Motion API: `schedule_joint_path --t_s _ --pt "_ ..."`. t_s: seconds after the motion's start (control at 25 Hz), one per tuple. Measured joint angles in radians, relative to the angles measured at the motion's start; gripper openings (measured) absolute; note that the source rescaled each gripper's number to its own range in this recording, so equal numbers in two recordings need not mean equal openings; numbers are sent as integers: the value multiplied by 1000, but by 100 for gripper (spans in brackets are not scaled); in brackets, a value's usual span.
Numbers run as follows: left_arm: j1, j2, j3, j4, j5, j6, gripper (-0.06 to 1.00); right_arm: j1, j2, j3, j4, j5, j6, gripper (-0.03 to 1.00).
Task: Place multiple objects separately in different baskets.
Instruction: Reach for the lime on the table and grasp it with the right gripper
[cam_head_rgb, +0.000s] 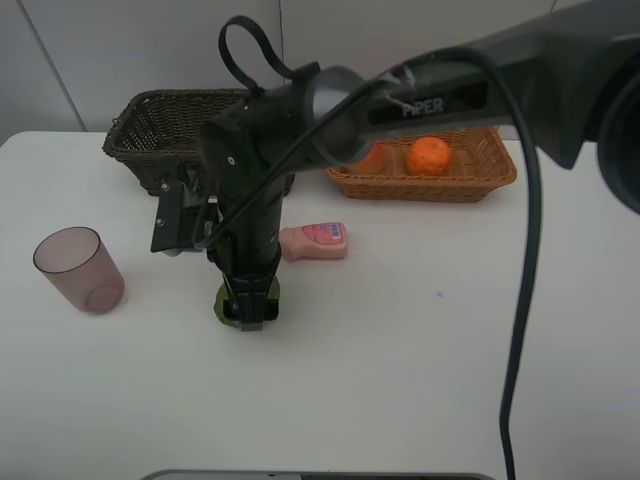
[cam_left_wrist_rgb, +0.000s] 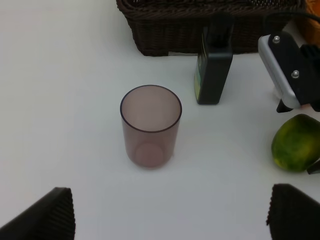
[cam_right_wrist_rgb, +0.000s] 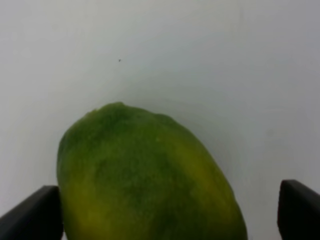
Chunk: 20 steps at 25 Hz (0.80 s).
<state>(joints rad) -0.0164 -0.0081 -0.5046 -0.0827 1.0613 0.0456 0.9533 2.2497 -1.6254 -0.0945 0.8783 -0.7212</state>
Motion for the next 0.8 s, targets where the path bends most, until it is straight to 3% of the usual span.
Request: schedule_joint_path --t_s 0.24,0.52,0.64,0.72,0.8 --pt "0 0 0 0 0 0 99 0 28 0 0 -6 0 89" --pt "0 0 0 0 0 0 99 0 35 0 0 -8 0 82" --pt "0 0 0 0 0 0 99 0 35 0 0 -8 0 67" --pt "0 0 0 0 0 0 99 0 35 0 -1 -8 0 43" --pt "0 0 0 0 0 0 99 0 35 0 -2 -11 0 38"
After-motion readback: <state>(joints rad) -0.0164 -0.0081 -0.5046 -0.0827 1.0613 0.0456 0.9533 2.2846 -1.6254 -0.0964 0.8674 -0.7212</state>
